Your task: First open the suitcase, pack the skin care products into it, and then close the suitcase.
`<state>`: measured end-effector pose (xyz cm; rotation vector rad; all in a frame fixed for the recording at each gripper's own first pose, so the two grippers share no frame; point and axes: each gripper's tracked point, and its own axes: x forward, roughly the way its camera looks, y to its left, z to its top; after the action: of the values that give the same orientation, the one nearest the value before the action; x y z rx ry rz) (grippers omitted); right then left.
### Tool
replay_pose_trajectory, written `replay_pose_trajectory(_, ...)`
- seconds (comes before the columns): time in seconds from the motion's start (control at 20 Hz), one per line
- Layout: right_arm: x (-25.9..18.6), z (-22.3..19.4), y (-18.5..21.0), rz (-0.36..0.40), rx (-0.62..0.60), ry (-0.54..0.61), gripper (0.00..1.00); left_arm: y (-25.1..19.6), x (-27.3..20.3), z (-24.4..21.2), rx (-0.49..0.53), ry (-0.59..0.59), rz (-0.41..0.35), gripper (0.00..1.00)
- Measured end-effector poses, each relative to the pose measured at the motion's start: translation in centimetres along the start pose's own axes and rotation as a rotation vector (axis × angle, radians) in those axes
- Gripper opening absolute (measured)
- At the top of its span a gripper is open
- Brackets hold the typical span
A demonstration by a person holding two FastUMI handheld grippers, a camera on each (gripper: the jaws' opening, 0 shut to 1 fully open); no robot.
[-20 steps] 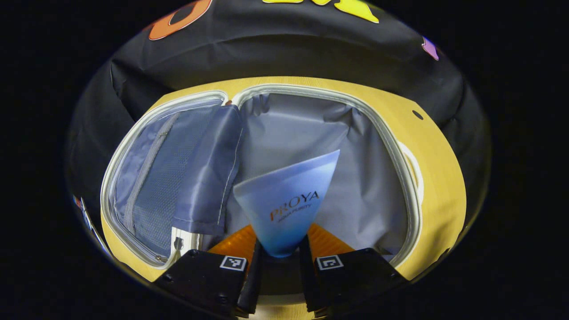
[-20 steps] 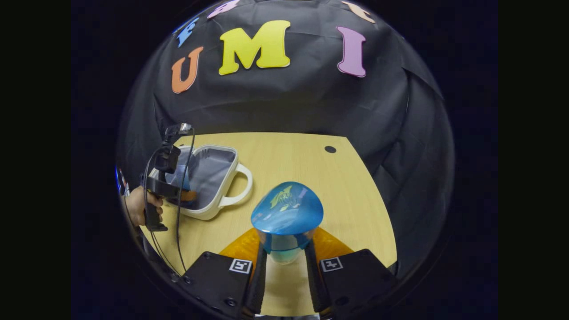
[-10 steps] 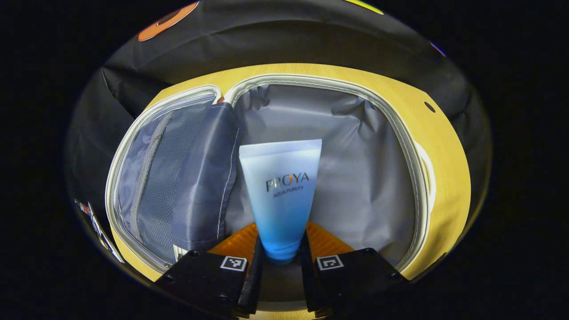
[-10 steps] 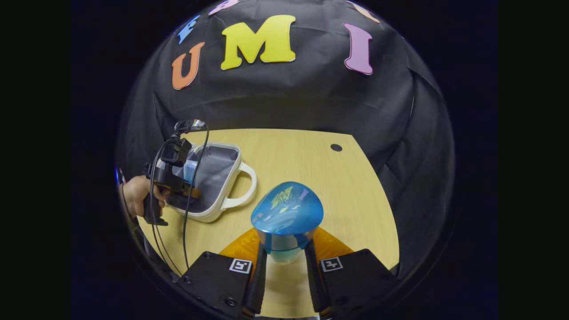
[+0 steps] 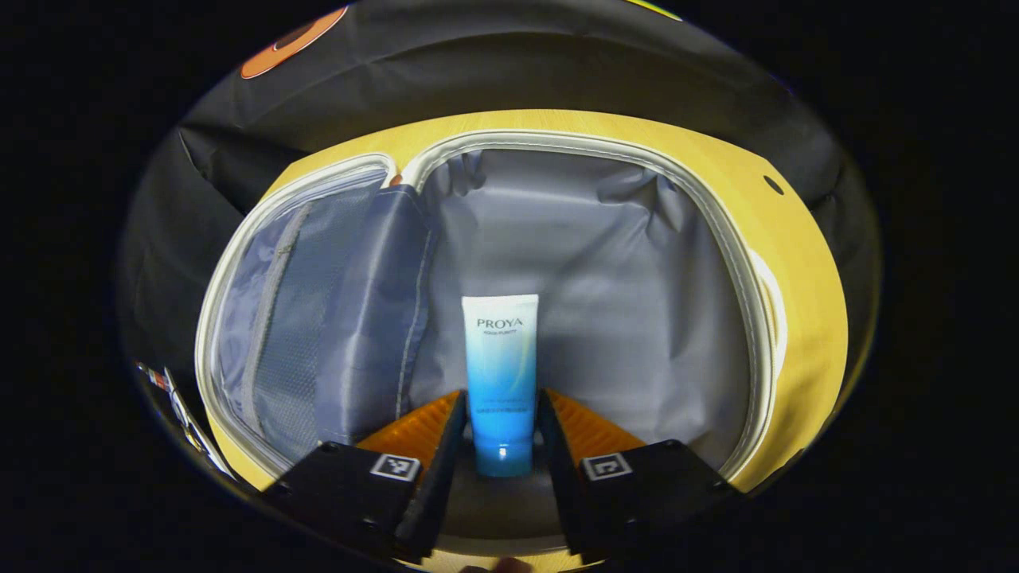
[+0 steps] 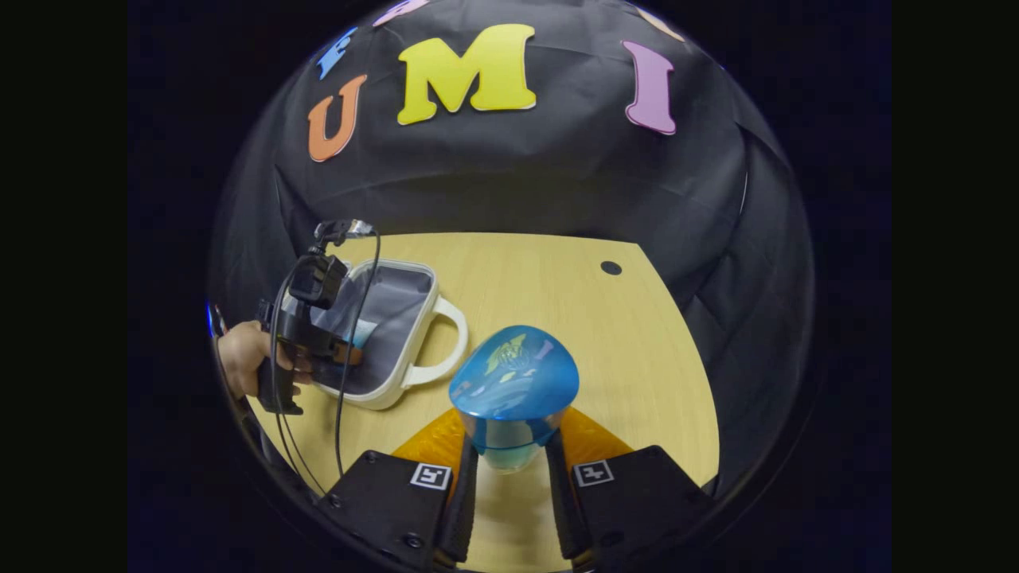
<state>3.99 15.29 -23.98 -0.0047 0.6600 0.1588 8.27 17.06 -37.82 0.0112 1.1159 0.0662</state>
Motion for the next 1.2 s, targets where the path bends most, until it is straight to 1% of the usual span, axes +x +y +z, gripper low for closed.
replay_pose_trajectory(0.05,0.0,0.7,0.5,0.010,-0.005,-0.008,0.39,-0.7,-0.7,0.0,-0.015,-0.009,-0.034,0.76)
replay_pose_trajectory(0.1,0.2,1.4,1.1,0.019,-0.011,-0.018,0.39,-1.5,-1.5,-0.2,-0.025,-0.019,-0.072,0.78)
replay_pose_trajectory(0.15,0.3,2.3,1.7,0.027,-0.016,-0.029,0.39,-1.7,-2.7,0.1,-0.021,-0.038,-0.080,0.89)
replay_pose_trajectory(0.2,0.4,3.2,2.5,0.038,-0.020,-0.039,0.39,-1.7,-4.5,0.7,-0.008,-0.088,-0.092,0.99)
replay_pose_trajectory(0.35,1.5,5.6,5.6,0.081,-0.040,-0.056,0.39,0.0,-10.7,2.8,0.028,-0.295,-0.072,0.98)
replay_pose_trajectory(0.5,3.3,6.8,9.8,0.134,-0.048,-0.047,0.39,3.5,-16.5,3.0,0.017,-0.489,-0.034,0.98)
replay_pose_trajectory(0.6,5.0,6.4,12.7,0.164,-0.058,-0.020,0.37,6.1,-19.9,2.3,-0.007,-0.600,-0.021,0.98)
replay_pose_trajectory(0.65,5.9,5.9,14.1,0.174,-0.065,0.000,0.39,7.3,-21.4,1.8,-0.021,-0.647,-0.013,0.97)
replay_pose_trajectory(0.75,8.1,4.5,16.6,0.189,-0.086,0.048,0.39,8.7,-24.2,0.8,-0.034,-0.740,-0.008,0.97)
replay_pose_trajectory(0.85,10.2,2.1,18.2,0.183,-0.115,0.117,0.39,9.8,-27.6,-0.5,-0.060,-0.791,0.004,0.97)
replay_pose_trajectory(0.95,11.8,0.3,19.5,0.181,-0.114,0.187,0.39,11.0,-29.9,-0.9,-0.068,-0.834,0.013,0.97)
replay_pose_trajectory(1.1,12.6,-1.6,20.7,0.167,-0.076,0.271,0.39,11.8,-30.9,-0.6,-0.038,-0.905,0.041,0.97)
replay_pose_trajectory(1.15,12.8,-2.0,20.5,0.154,-0.069,0.295,0.36,11.7,-31.3,-0.3,-0.027,-0.928,0.041,0.97)
replay_pose_trajectory(1.2,12.6,-2.4,20.4,0.145,-0.049,0.318,0.39,11.4,-31.4,-0.3,-0.023,-0.940,0.034,0.97)
